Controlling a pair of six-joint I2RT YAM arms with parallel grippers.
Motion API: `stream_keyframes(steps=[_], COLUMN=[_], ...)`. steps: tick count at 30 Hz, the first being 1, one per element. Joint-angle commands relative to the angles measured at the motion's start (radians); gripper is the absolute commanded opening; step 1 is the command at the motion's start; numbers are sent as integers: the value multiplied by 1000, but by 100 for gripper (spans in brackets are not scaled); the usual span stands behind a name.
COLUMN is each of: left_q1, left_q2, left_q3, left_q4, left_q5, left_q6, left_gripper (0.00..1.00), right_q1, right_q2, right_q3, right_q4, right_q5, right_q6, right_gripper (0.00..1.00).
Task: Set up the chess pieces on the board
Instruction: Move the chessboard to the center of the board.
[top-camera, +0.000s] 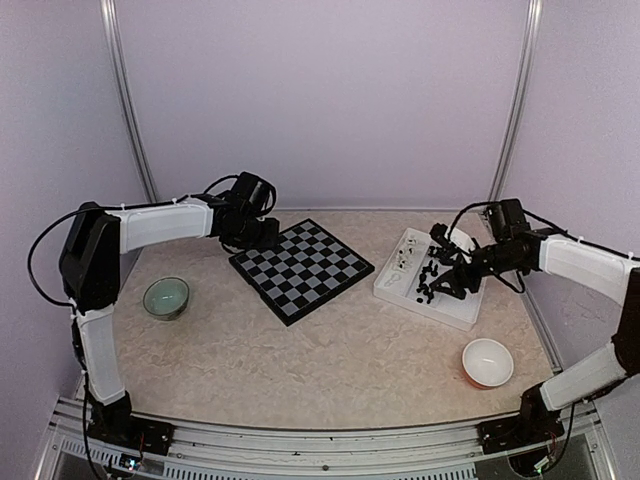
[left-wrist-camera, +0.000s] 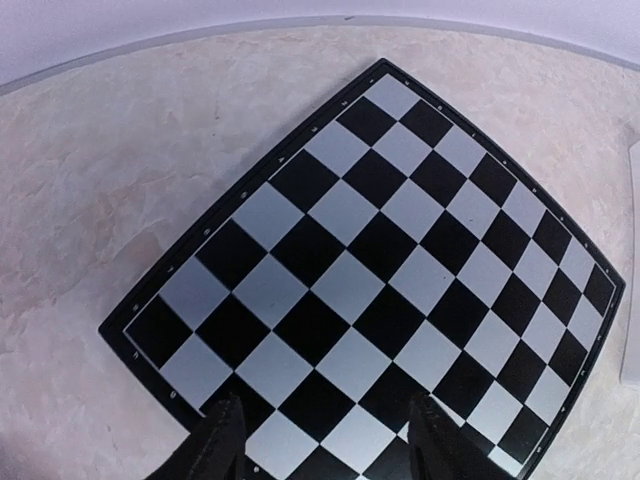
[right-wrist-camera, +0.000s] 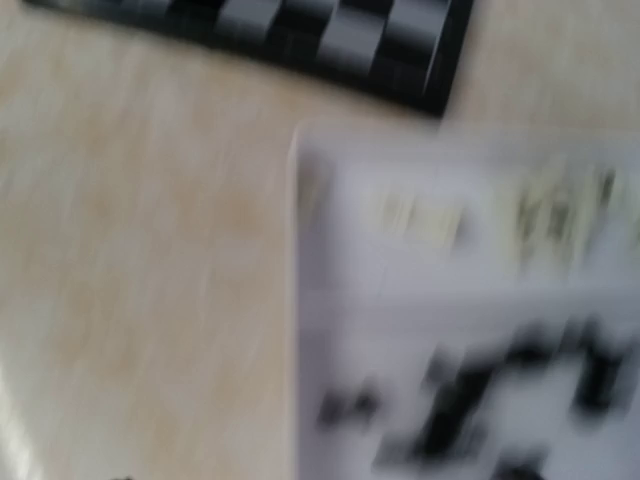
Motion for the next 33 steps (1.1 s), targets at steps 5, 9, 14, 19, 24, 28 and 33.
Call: stream_keyframes(steps=[5,9,14,19,24,28,33], left_q1=[27,22,4,-29,10,64,113], left_q2=[240,224,123,23,4,95,252], left_q3=[260,189,40,-79,-73,77,261], left_q4=[-6,41,99,132,170,144,105], left_q5=[74,95,139,132,72,83,102], left_q6=[-1,-18,-52,-58,-61,-36,-46], left_gripper=[61,61,61,62,68,77,82], right_q1=[171,216,229,231,244,262,273], right_q2=[386,604,883,1093,1195,1230,1258], right_q3=[385,615,940,1236,1385,1392,1390], right_q4=[43,-5,-97,-211,-269,-279,-309], right_q5=[112,110,124,111,106,154,135], right_q6=[153,266,379,422,438,449,457], right_gripper=[89,93,95,96,96,96,96])
